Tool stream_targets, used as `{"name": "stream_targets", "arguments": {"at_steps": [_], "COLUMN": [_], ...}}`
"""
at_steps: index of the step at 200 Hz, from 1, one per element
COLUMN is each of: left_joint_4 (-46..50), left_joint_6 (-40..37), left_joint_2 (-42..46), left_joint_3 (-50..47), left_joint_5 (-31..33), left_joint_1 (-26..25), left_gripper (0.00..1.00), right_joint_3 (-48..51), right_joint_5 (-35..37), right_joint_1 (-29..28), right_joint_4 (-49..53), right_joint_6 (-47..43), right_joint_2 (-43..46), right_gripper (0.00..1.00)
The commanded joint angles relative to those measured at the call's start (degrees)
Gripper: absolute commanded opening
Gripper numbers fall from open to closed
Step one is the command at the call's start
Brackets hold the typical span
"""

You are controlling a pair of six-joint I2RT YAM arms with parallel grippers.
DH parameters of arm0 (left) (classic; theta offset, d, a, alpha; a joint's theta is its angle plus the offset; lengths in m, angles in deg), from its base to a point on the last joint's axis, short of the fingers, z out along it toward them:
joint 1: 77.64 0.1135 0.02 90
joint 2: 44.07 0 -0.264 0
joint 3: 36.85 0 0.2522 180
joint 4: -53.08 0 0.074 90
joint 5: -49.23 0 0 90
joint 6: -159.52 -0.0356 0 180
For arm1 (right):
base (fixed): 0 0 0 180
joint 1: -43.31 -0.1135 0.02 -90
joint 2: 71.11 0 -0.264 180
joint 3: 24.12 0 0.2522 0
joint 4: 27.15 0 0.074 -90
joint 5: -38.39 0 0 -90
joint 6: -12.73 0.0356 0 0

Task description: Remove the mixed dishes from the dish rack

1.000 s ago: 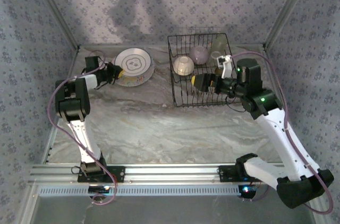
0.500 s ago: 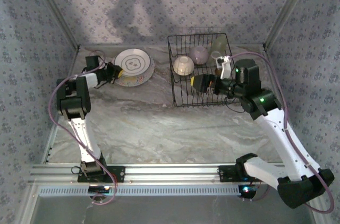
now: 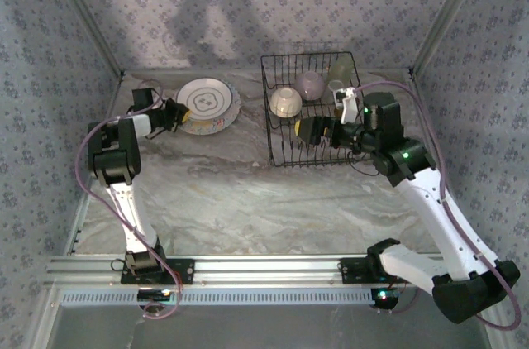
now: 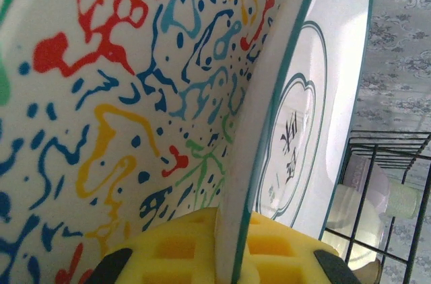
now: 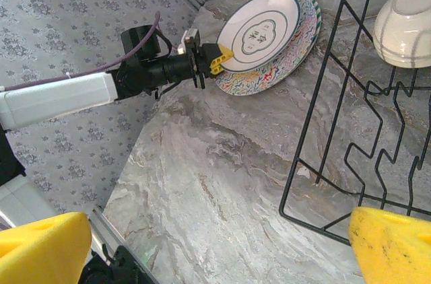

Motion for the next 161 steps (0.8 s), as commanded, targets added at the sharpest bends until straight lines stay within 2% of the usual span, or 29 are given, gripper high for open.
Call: {"name": "stream_targets", "arguments": {"at_steps": [1,29,103,161], "left_joint_4": [-0.84,-0.84,-0.58,-0.4], "left_joint_6": [-1.02,-1.05,-1.29,-2.12], "left_joint_2": [-0.72,-0.53,0.62,3.58], "left_joint_3": [1.94,1.94,1.02,-1.01], "left_joint_5": [-0.7,-0.78,-0.63,-0.17], "left_joint_1": [0.53,0.53,0.62,1.12], "left_gripper": [0.03,0.12,0.25,0.43], "right_joint_3": [-0.41,-0.4,-0.41,-0.23], "right_joint_5": [0.61,0.81,1.23,1.4], "right_joint_1": [-0.57,-0.83,-1.36,-1.52], "right_joint_4": [0.91,0.98,1.09,1.0], "right_joint_6": [-0.99,-1.04,-1.22,-1.3], "right_joint_2": [0.02,-0.04,0.08,0.2], "right_gripper": [1.0,1.0,1.0,1.0]}}
